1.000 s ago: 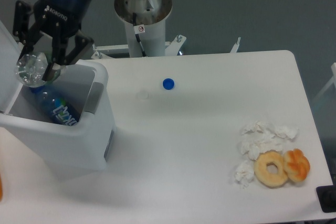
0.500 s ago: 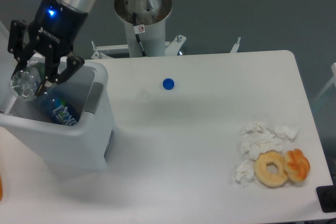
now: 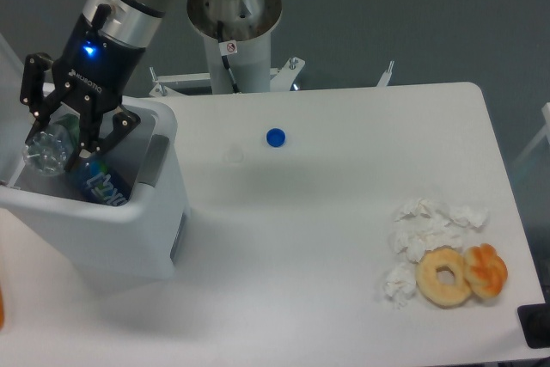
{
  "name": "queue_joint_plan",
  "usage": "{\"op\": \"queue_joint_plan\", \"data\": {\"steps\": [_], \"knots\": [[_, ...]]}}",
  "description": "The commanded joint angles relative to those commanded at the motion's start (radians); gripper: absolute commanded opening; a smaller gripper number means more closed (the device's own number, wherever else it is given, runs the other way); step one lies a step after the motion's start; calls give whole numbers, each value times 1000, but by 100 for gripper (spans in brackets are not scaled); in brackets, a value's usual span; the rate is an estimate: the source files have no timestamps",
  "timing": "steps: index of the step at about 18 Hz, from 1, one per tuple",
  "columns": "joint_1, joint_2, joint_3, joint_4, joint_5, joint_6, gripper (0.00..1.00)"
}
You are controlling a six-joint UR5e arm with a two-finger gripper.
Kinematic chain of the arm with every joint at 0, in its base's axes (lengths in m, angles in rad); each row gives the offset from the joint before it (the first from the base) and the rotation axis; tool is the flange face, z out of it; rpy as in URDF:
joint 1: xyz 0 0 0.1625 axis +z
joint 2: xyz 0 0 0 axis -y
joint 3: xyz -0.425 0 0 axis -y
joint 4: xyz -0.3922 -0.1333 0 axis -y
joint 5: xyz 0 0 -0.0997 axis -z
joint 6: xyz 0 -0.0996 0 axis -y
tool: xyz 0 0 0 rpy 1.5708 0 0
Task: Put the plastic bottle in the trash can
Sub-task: 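Lower the clear bottle into the bin opening, then open the gripper to release the bottle inside the bin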
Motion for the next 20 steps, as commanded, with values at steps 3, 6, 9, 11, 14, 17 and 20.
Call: {"op": "queue_joint_plan", "data": {"steps": [3,6,9,11,14,17,20], "knots": [[0,-6,-12,2,0,8,58],[-5,-9,-12,2,0,15,58],[-6,-14,-15,0,0,14,60],[-8,-12,-29,2,0,17,60],[-6,-12,-32,0,0,15,60],[-6,-9,-41,2,0,21,67],[-6,-6,-44,-2,2,18,69]]}}
